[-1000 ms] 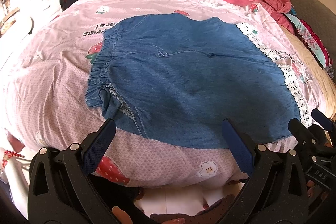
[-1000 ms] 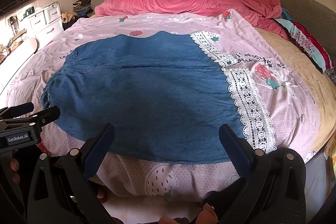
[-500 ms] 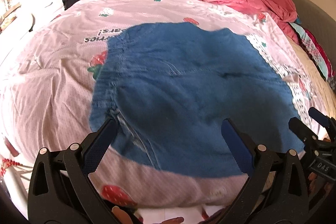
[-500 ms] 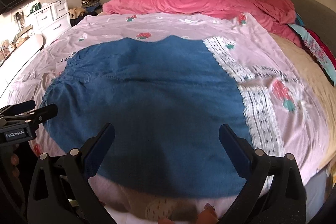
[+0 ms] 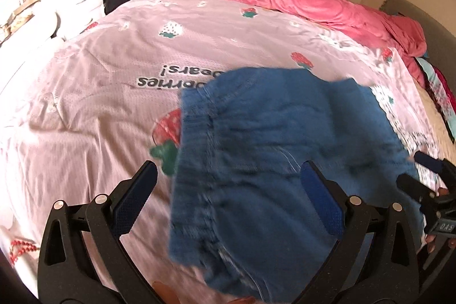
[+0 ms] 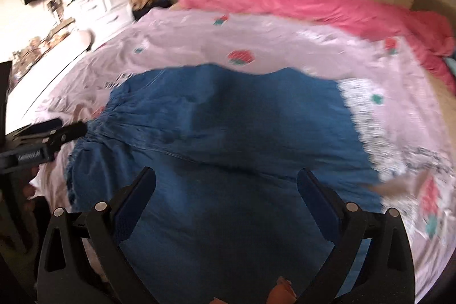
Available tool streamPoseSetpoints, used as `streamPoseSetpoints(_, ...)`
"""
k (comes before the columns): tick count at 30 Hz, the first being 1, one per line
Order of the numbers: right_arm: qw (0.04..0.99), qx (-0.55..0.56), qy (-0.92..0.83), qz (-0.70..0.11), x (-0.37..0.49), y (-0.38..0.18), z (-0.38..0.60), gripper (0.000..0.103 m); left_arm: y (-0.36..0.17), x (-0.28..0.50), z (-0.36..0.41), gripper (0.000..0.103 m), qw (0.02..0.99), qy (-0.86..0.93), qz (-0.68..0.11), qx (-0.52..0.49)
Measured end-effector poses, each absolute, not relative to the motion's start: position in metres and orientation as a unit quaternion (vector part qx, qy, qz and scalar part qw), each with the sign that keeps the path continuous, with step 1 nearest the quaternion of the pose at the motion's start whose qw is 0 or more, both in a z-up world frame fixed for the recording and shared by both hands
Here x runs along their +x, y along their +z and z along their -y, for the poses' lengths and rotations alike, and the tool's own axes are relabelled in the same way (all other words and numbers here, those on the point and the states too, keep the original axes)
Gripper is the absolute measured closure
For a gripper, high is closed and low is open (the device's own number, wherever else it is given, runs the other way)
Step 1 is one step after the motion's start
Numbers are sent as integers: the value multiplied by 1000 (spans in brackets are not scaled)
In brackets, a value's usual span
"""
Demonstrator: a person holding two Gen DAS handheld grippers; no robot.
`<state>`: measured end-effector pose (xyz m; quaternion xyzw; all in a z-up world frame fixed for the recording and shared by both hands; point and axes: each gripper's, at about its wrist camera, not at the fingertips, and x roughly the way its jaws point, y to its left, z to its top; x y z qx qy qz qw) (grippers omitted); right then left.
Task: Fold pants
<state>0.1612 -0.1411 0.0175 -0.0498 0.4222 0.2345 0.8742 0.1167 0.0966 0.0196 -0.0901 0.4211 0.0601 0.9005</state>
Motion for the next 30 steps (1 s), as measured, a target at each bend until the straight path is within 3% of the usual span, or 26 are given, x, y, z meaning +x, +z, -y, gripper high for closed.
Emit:
streamPoseSetpoints(23,824,-181,315,-436,316,2,58,4,-17,230,-157,11,882,29,-465,-74)
streamPoseSetpoints(30,803,-207,333,-450,351,-11,31,4,-35,240,-159,59,876,0,-476,-77)
